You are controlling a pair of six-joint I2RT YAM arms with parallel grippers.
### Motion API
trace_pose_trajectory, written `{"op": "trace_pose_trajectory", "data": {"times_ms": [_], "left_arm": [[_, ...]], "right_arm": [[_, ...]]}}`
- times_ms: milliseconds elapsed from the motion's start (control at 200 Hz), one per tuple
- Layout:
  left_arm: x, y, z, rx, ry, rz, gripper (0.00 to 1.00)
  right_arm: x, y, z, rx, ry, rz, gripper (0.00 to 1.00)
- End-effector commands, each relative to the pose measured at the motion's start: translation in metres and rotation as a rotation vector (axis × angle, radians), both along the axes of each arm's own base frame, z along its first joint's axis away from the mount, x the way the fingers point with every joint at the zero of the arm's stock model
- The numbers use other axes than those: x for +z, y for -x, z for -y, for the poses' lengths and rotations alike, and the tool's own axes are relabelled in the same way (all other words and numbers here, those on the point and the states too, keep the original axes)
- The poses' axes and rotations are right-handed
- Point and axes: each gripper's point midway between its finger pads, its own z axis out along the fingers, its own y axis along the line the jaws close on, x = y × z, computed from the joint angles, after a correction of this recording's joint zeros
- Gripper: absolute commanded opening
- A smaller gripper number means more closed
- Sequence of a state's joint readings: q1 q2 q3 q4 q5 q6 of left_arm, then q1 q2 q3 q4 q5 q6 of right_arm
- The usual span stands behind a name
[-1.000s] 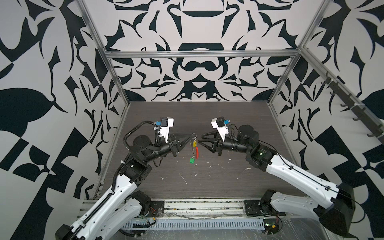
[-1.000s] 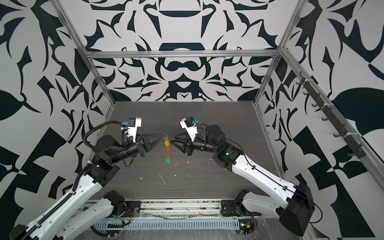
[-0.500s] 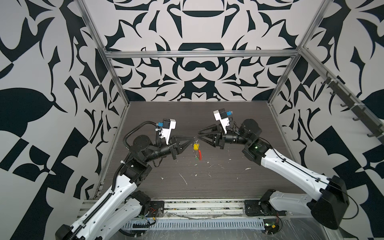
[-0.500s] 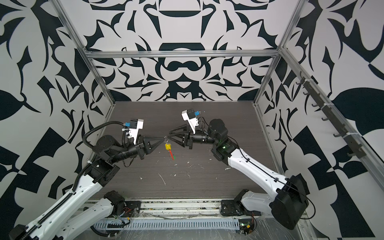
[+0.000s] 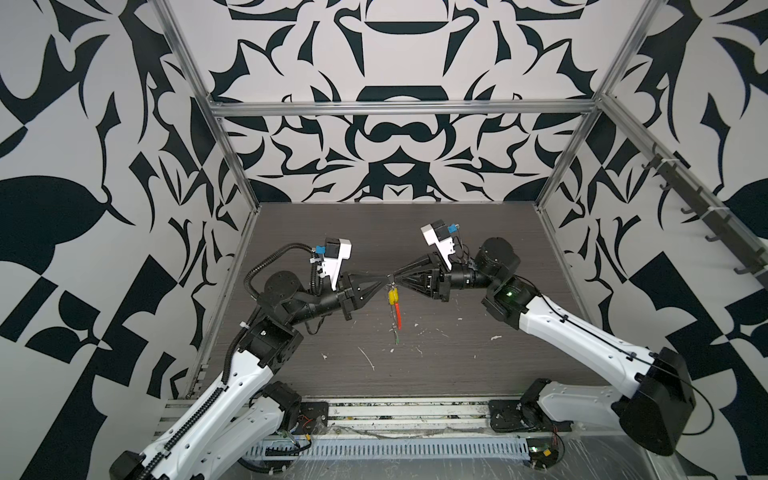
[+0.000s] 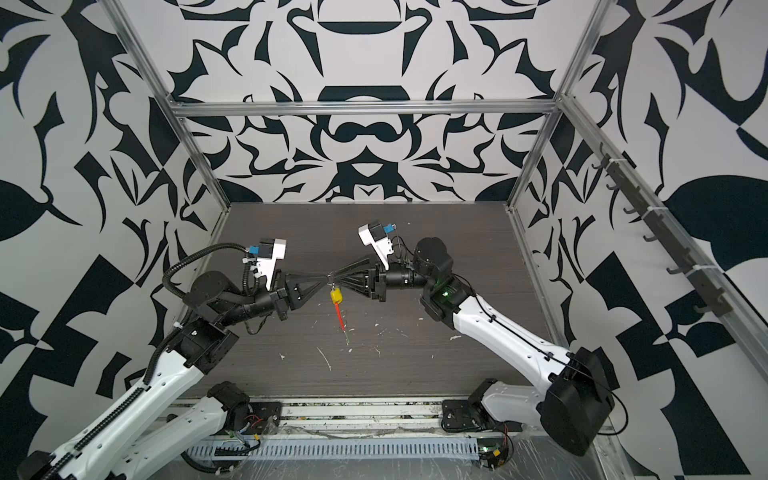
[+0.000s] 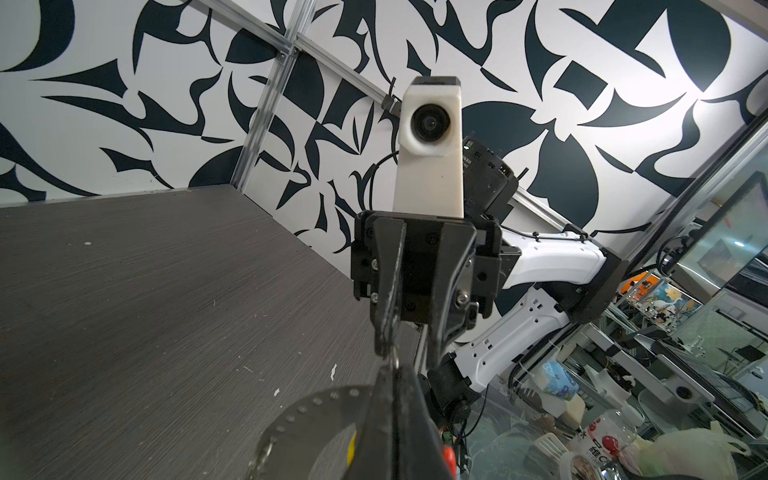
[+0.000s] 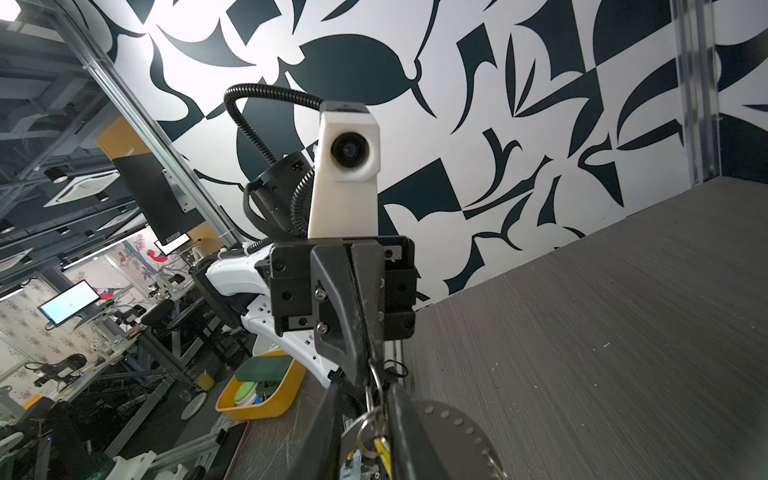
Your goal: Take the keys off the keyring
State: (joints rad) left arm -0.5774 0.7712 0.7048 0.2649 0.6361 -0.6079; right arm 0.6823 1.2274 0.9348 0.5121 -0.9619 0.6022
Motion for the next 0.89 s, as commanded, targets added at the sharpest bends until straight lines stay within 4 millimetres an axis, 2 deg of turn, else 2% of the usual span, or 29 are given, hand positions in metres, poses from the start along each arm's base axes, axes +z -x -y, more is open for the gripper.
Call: {"op": "trace_pose_trajectory", "data": {"times_ms": [0, 110, 390, 455, 580, 630, 730, 890], "left_arm": [[0.013, 0.004, 0.0, -0.01, 0.029, 0.049, 0.0], [0.013, 0.004, 0.001, -0.017, 0.032, 0.047, 0.0], [0.012, 0.0, 0.002, -0.012, 0.035, 0.024, 0.0], [0.01, -0.004, 0.001, 0.009, 0.032, 0.004, 0.0], [0.007, -0.008, 0.001, 0.027, 0.033, -0.014, 0.26], [0.006, -0.01, 0.001, 0.03, 0.038, -0.021, 0.32], [0.005, -0.01, 0.004, 0.015, 0.044, -0.037, 0.35], [0.004, -0.013, 0.008, -0.002, 0.051, -0.064, 0.32]], "right_arm": [[0.027, 0.008, 0.003, 0.019, -0.045, 0.073, 0.2], [0.025, 0.008, 0.002, 0.022, -0.038, 0.068, 0.19], [0.026, 0.006, 0.003, 0.001, -0.035, 0.073, 0.0], [0.027, 0.004, 0.004, -0.018, -0.035, 0.081, 0.0], [0.027, -0.003, 0.007, -0.091, -0.029, 0.107, 0.0], [0.028, -0.005, 0.009, -0.114, -0.031, 0.118, 0.0], [0.03, -0.008, 0.01, -0.145, -0.033, 0.132, 0.0], [0.031, -0.01, 0.011, -0.163, -0.036, 0.138, 0.0]]}}
